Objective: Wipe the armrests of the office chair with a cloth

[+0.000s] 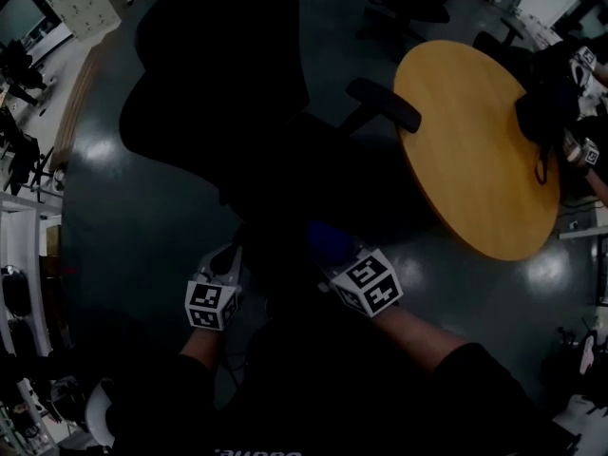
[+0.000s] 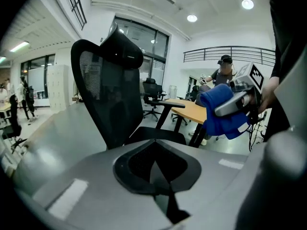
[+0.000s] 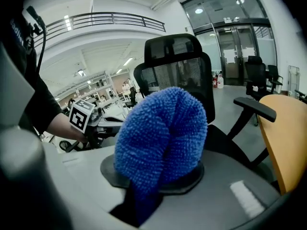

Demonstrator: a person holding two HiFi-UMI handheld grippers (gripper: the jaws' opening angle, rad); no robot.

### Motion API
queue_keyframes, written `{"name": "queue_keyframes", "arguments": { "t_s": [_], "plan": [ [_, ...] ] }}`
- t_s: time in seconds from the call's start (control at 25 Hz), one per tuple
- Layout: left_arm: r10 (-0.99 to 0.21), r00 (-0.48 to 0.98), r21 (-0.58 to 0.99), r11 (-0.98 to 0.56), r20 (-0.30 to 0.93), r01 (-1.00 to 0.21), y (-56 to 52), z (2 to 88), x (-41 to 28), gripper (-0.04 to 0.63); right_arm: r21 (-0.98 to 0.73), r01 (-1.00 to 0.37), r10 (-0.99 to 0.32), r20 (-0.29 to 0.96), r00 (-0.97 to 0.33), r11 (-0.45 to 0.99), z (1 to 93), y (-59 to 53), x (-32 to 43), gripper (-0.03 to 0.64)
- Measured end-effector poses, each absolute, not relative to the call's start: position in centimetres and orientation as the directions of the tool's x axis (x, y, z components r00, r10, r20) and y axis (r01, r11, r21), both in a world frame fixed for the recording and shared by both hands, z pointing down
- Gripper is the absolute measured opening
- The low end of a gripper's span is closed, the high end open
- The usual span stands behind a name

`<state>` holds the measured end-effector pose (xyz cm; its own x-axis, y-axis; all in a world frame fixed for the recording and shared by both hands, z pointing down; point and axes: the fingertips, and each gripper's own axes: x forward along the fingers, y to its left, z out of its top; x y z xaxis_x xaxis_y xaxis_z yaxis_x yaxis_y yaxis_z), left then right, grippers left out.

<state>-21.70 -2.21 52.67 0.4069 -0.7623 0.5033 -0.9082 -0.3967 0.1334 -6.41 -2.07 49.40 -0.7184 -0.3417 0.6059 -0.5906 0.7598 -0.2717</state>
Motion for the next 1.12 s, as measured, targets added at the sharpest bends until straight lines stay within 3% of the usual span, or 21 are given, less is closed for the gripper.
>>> {"name": "queue_keyframes", "arguments": {
  "t_s": [0.32,0.56,0.84,1.12],
  "plan": [
    [-0.802,0.32,0.141,-0.289,0.504,-0.947,-2.1,49.8,-11.7,0.012,-0.272,-0.545,-0.332,0.557,-0.761,0.793,47.0,-4.0,5.1,0.109],
    [-0.85,0.311,0.146,-0.275,0.426,-0.95,-3.9,46.3,-6.8,0.012,-0.301,-0.531,-0.309,0.552,-0.774,0.792,47.7,-3.5,9.9,0.109],
    [-0.872,0.341,0.132,-0.315,0.351,-0.94,-6.8,43.5,-3.4,0.012,-0.333,-0.549,-0.31,0.557,-0.77,0.766,48.9,-5.0,12.4,0.109],
    [-0.84,0.43,0.141,-0.407,0.331,-0.902,-11.6,44.9,-4.1,0.012,-0.302,-0.606,-0.365,0.577,-0.731,0.736,49.0,-8.9,10.3,0.109]
  ]
}}
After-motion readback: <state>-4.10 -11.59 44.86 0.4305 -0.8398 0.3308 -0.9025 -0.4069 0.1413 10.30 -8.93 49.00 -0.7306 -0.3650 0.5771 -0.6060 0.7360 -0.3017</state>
